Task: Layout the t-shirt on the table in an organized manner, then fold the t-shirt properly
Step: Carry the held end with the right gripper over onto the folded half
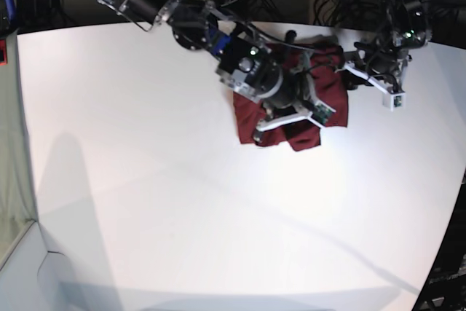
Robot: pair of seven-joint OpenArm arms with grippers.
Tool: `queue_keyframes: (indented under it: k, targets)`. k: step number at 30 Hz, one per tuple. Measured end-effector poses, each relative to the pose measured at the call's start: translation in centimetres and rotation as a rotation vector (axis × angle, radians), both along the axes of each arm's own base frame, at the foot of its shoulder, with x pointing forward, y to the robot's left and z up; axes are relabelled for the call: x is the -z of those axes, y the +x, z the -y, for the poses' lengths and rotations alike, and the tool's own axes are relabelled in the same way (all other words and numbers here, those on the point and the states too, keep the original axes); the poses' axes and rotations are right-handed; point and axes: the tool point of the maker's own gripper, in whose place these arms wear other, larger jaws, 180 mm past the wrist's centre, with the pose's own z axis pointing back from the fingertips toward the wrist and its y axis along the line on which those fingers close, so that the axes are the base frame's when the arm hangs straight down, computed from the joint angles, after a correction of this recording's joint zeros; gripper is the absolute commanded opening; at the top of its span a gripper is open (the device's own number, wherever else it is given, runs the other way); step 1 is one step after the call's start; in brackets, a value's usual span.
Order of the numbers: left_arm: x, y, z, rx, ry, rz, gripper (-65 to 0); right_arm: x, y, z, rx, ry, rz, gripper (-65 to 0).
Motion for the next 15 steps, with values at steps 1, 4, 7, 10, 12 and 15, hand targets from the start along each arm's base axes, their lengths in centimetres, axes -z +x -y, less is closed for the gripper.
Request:
queue_keyframes:
  k: [1,4,7,10,12,15]
  targets:
    - [0.0,0.0,0.0,0.0,0.0,0.0,-38.0,-0.3,0.2,-0.2,0.0,-0.008,0.023,-65.0]
    - [0.0,0.0,-0.1,-0.002,0.001,0.0,-38.0,-1.2,0.5,-0.9,0.001,0.0,0.053,-65.0]
    - [0.0,0.0,-0.1,-0.002,0.001,0.0,-38.0,-2.0,0.7,-1.6,-0.002,0.011,0.07,-65.0]
    - [0.0,0.0,-0.1,-0.002,0.001,0.0,-38.0,-2.6,1.0,-1.9,-0.004,0.02,0.081,-65.0]
    - [0.0,0.0,-0.1,-0.002,0.001,0.0,-38.0,-2.5,0.8,-2.1,-0.013,0.016,0.084,-65.0]
    - [0.0,0.0,-0.1,-0.002,0.001,0.0,-38.0,-2.2,-0.6,-3.1,-0.061,0.006,0.085,-65.0]
